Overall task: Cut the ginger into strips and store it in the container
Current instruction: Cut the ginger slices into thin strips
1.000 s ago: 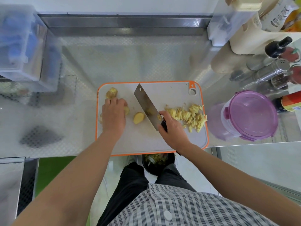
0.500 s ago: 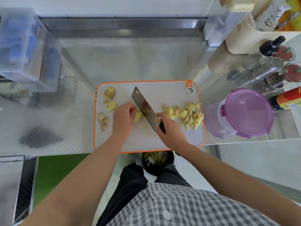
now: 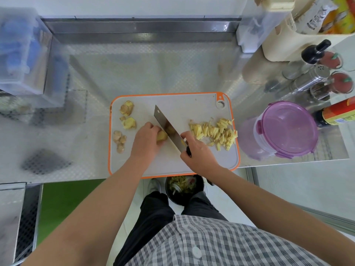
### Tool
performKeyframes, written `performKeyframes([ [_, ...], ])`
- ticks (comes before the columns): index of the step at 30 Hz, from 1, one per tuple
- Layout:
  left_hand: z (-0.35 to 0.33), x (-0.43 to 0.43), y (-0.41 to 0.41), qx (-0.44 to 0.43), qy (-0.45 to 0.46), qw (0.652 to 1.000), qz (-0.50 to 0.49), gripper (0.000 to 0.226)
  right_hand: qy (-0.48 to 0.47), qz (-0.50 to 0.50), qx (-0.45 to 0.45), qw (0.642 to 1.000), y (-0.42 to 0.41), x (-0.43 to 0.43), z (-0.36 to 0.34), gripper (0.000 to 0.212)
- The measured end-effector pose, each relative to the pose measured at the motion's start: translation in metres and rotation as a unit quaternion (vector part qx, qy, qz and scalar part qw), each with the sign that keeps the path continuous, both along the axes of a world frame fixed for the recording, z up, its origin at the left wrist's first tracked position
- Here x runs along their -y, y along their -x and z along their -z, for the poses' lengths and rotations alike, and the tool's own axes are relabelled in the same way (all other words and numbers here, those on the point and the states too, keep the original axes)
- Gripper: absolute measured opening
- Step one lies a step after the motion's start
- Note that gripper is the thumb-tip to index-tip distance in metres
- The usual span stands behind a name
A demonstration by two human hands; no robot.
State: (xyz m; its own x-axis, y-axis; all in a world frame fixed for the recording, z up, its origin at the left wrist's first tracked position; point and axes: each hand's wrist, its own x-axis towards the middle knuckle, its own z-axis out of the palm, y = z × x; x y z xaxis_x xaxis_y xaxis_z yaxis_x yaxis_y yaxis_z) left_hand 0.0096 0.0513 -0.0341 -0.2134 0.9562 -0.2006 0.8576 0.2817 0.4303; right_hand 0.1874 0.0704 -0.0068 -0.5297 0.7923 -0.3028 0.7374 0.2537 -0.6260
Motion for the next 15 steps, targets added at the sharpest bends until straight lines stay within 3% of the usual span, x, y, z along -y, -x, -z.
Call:
performKeyframes([
  [8, 0.004, 0.027, -0.025, 0.023, -0.011, 0.998, 0.057, 0.032, 0.001, -0.021, 0.081, 0.996, -0.018, 0.015, -0.006, 0.030],
  [15, 0.009, 0.042, -0.042, 0.010, -0.045, 0.998, 0.044, 0.029, -0.014, -0.018, 0.073, 0.997, -0.023, 0.030, -0.008, 0.020],
])
